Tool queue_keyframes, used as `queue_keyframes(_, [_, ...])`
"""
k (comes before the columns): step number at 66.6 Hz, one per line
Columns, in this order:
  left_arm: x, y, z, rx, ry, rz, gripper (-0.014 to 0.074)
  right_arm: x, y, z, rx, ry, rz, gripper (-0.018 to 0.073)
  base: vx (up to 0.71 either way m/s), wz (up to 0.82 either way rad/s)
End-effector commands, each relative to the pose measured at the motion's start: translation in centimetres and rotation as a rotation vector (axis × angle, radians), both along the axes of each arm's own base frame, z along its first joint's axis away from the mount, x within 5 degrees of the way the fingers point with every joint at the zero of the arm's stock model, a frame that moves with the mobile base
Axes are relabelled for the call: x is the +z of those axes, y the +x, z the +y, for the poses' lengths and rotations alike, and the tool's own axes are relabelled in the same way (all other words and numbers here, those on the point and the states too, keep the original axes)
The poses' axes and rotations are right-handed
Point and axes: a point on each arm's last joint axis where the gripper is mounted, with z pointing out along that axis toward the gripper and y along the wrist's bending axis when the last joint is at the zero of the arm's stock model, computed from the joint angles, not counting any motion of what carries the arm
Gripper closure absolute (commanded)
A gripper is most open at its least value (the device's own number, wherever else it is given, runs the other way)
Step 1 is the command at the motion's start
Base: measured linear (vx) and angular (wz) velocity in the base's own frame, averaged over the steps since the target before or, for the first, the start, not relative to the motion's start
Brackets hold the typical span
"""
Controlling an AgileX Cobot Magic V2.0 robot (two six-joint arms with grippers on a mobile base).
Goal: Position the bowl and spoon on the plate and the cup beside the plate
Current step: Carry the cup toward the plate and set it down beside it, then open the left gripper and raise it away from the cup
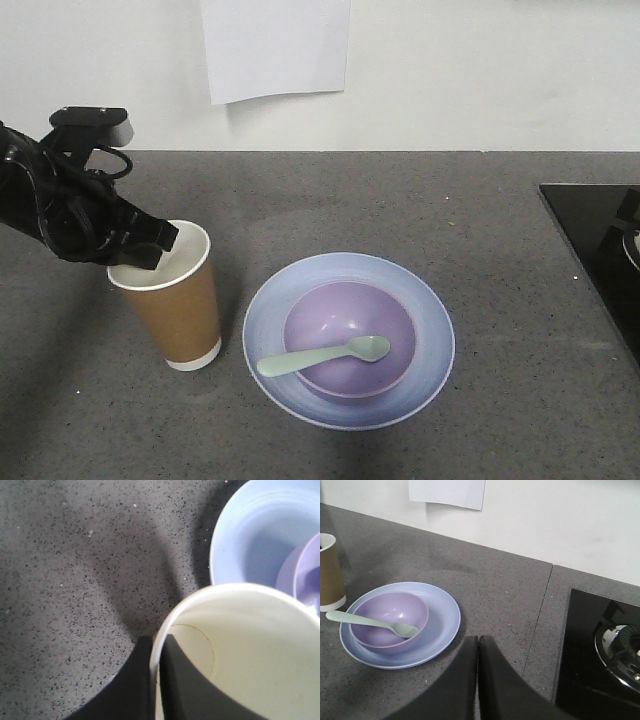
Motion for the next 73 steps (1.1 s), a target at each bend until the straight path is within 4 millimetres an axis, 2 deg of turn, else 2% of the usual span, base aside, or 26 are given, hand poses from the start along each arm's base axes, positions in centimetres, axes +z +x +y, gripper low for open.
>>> queue_keyframes(1, [0.87, -0.02, -0.26, 0.019, -0.039, -0.043, 0.0604, 1.02, 0.27, 0.07, -0.004, 0.011, -0.069, 0.0565, 0.0, 0.0])
queue_keyframes(8, [0.13, -0.06, -0.23, 0.021, -0.033, -0.023, 0.0604, 1.01, 0.27, 0.06, -0.004, 0.011, -0.068, 0.0565, 0.0, 0.0])
queue_keyframes(42, [0.12, -0.09, -0.22, 0.021, -0.033, -0.023, 0.057, 1.02, 0.29, 0.02, -0.008, 0.006, -0.07, 0.0565, 0.0, 0.0])
queue_keyframes(51, [0.28, -0.1, -0.23, 0.021, -0.035, -0.027, 0.0507, 1.02, 0.29, 0.01, -0.008, 0.006, -0.071, 0.0565, 0.0, 0.0])
queue_keyframes(73, [0.67, -0.25, -0.34, 0.024, -0.056, -0.033, 0.0265, 1.02, 0.29, 0.01, -0.008, 0.006, -0.071, 0.0565, 0.0, 0.0])
